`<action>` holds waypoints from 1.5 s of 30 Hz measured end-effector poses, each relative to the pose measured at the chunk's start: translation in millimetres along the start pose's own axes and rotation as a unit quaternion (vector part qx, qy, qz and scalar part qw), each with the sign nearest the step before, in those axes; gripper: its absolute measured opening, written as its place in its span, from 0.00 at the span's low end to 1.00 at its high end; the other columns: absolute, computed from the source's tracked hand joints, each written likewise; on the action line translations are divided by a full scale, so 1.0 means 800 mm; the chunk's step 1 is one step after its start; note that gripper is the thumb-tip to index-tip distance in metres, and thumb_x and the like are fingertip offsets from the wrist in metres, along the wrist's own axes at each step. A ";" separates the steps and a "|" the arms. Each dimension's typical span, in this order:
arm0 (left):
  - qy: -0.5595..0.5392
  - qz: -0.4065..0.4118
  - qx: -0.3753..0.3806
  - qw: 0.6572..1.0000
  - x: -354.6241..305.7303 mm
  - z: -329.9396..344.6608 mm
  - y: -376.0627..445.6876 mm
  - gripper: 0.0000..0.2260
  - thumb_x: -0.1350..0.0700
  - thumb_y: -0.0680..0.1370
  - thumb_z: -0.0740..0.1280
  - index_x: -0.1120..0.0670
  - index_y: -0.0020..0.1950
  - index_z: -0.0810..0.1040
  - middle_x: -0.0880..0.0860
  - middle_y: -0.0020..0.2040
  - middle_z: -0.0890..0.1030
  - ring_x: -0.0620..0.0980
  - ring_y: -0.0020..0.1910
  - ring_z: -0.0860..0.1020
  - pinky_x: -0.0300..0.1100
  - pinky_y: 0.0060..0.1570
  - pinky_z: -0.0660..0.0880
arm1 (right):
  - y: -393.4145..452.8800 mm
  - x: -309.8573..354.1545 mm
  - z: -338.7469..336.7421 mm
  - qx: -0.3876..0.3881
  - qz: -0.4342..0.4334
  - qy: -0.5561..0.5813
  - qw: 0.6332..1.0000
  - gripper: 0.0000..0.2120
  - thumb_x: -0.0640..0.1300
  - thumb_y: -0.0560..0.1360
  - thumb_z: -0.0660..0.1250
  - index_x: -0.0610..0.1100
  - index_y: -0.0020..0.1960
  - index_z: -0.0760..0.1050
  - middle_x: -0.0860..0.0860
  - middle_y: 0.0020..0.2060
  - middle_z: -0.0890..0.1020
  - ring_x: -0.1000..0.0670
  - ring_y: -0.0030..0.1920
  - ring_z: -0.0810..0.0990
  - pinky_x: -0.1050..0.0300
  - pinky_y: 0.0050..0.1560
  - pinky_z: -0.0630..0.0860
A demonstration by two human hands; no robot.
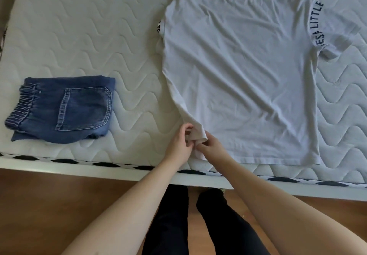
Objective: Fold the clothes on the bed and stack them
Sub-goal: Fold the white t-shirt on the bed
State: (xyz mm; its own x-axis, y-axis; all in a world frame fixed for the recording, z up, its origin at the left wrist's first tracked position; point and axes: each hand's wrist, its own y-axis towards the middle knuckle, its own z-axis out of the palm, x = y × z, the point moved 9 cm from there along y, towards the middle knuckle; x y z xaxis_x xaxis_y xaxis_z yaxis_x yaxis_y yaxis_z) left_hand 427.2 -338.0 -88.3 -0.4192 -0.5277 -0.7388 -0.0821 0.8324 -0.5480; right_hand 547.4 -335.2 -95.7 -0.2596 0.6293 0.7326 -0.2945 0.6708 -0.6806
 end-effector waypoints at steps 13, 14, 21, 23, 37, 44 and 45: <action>0.112 -0.011 -0.160 0.981 0.018 -0.073 -0.013 0.13 0.64 0.72 0.68 0.53 0.53 0.72 0.49 0.49 0.76 0.49 0.42 0.74 0.41 0.40 0.67 | 0.006 0.000 0.011 -0.017 -0.049 -0.210 0.976 0.42 0.61 0.69 0.74 0.54 0.76 0.58 0.55 0.65 0.70 0.57 0.61 0.74 0.58 0.60 0.71; 0.115 -0.021 -0.177 0.977 0.028 -0.086 -0.020 0.12 0.64 0.73 0.67 0.53 0.54 0.72 0.48 0.50 0.76 0.49 0.42 0.73 0.42 0.40 0.67 | 0.007 0.003 0.019 -0.020 -0.070 -0.274 0.959 0.46 0.63 0.68 0.73 0.53 0.78 0.54 0.53 0.68 0.67 0.54 0.64 0.71 0.54 0.65 0.69; 0.042 -0.151 -0.197 0.968 0.100 -0.119 -0.054 0.11 0.60 0.79 0.61 0.50 0.61 0.72 0.46 0.47 0.77 0.42 0.37 0.73 0.36 0.30 0.65 | 0.003 0.012 0.069 -0.077 -0.135 -0.589 0.793 0.46 0.47 0.72 0.70 0.48 0.80 0.43 0.47 0.75 0.57 0.44 0.74 0.58 0.48 0.72 0.54; 0.072 -0.157 -0.179 0.969 0.107 -0.116 -0.057 0.11 0.60 0.80 0.59 0.49 0.59 0.72 0.47 0.45 0.78 0.41 0.36 0.72 0.38 0.29 0.65 | 0.002 0.012 0.065 -0.084 -0.128 -0.617 0.772 0.43 0.37 0.72 0.64 0.46 0.80 0.44 0.47 0.76 0.57 0.44 0.74 0.57 0.48 0.73 0.53; 0.151 -0.193 -0.012 0.969 0.135 -0.068 -0.056 0.09 0.57 0.81 0.54 0.56 0.51 0.73 0.56 0.47 0.77 0.58 0.45 0.74 0.46 0.42 0.70 | -0.008 -0.031 0.056 0.064 -0.114 -0.616 0.777 0.31 0.45 0.79 0.56 0.49 0.79 0.49 0.48 0.79 0.52 0.45 0.75 0.58 0.50 0.73 0.57; 0.165 -0.130 0.071 0.975 0.121 -0.083 -0.043 0.10 0.52 0.74 0.68 0.51 0.54 0.74 0.48 0.52 0.79 0.54 0.53 0.77 0.45 0.45 0.72 | 0.025 0.022 0.050 0.050 -0.082 -0.560 0.823 0.31 0.41 0.76 0.57 0.51 0.78 0.55 0.49 0.73 0.65 0.44 0.70 0.67 0.50 0.69 0.61; 0.160 -0.128 0.103 0.973 0.120 -0.082 -0.038 0.17 0.49 0.73 0.70 0.52 0.59 0.74 0.48 0.56 0.78 0.53 0.55 0.76 0.44 0.47 0.72 | 0.033 0.032 0.048 0.041 -0.075 -0.554 0.828 0.30 0.40 0.76 0.57 0.51 0.77 0.57 0.48 0.72 0.67 0.44 0.69 0.68 0.50 0.68 0.63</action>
State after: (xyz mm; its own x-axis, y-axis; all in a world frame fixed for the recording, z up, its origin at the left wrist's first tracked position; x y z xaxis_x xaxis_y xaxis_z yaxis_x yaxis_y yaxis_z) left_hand 330.4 -403.1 -116.7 -0.6717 -0.6064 -0.4255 -0.0525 0.6119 -0.7892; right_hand 497.6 -316.4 -94.1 -0.8856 -0.2348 0.4006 -0.4493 0.6516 -0.6112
